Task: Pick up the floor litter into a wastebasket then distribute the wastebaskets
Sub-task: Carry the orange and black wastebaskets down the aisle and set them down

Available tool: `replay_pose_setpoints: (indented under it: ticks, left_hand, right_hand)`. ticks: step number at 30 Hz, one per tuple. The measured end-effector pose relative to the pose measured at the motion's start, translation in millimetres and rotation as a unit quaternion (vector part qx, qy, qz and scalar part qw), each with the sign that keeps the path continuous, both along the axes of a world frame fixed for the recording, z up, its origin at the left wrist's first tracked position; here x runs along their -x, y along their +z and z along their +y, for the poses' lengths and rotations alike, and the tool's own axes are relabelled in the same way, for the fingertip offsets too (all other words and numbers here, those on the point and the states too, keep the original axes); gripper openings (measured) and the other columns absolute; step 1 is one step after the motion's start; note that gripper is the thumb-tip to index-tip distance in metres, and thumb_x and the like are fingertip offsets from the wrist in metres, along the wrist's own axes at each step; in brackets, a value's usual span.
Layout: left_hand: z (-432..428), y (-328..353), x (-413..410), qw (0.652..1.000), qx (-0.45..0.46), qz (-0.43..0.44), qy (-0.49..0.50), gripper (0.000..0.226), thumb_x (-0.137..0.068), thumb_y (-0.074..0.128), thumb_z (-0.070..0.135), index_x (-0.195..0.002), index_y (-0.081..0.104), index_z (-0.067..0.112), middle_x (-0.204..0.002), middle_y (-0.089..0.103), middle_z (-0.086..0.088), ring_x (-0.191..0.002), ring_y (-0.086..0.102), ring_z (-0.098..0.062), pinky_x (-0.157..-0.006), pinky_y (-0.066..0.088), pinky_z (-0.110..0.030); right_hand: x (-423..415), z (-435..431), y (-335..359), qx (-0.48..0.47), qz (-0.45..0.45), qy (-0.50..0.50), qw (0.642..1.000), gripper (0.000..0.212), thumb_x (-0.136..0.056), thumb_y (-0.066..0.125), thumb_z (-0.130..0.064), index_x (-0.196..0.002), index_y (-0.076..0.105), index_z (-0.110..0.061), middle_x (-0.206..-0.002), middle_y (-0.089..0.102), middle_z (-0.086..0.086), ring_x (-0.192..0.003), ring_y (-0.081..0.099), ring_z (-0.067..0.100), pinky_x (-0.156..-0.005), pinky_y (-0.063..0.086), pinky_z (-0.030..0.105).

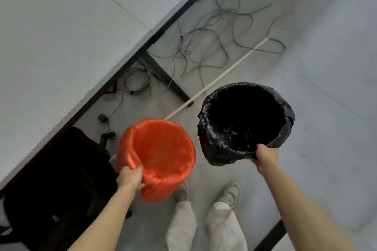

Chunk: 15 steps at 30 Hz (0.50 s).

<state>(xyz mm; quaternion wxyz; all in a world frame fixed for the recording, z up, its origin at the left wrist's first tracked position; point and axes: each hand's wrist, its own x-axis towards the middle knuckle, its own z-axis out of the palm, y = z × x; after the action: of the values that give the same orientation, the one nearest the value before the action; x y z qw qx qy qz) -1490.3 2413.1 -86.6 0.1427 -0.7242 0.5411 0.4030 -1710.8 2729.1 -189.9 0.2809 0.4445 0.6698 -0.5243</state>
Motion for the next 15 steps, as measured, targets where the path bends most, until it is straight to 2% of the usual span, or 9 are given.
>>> replay_pose_setpoints:
  ticks: [6,9,12,15]
  left_hand:
    - [-19,-108,9,0.999,0.0,-0.007,0.044,0.038,-0.095,0.057,0.013,-0.128,0.05,-0.002,-0.119,0.06,-0.022,-0.081,0.064,-0.03,-0.07,0.06,-0.043]
    - [-27,-131,9,0.999,-0.011,-0.006,0.051,0.04,-0.096,0.056,0.013,-0.132,0.046,0.0,-0.123,0.058,-0.022,-0.092,0.063,-0.033,-0.073,0.06,-0.045]
    - [-34,-137,8,0.999,-0.017,-0.012,0.046,0.043,-0.095,0.057,0.014,-0.135,0.046,0.002,-0.125,0.057,-0.02,-0.103,0.063,-0.036,-0.076,0.06,-0.048]
    - [-35,-134,3,0.999,-0.015,-0.018,0.043,0.045,-0.094,0.059,0.016,-0.134,0.047,0.001,-0.127,0.057,-0.02,-0.105,0.063,-0.038,-0.073,0.061,-0.05]
  right_hand:
    - [30,-53,-114,0.033,0.005,-0.032,0.999,0.058,-0.088,0.049,0.003,-0.143,0.04,-0.012,-0.138,0.055,0.018,-0.112,0.063,0.037,-0.052,0.06,0.034]
    - [38,-72,-143,0.05,0.016,-0.065,0.996,0.055,-0.088,0.047,0.007,-0.141,0.042,-0.01,-0.136,0.057,0.018,-0.107,0.065,0.035,-0.058,0.061,0.039]
    - [37,-81,-151,0.057,-0.006,-0.042,0.998,0.042,-0.095,0.048,0.004,-0.137,0.045,0.0,-0.126,0.059,0.019,-0.085,0.066,0.026,-0.048,0.06,0.035]
    - [35,-86,-146,0.054,-0.04,0.0,0.998,0.031,-0.101,0.048,-0.005,-0.131,0.048,0.002,-0.121,0.059,0.018,-0.079,0.066,0.025,-0.046,0.06,0.033]
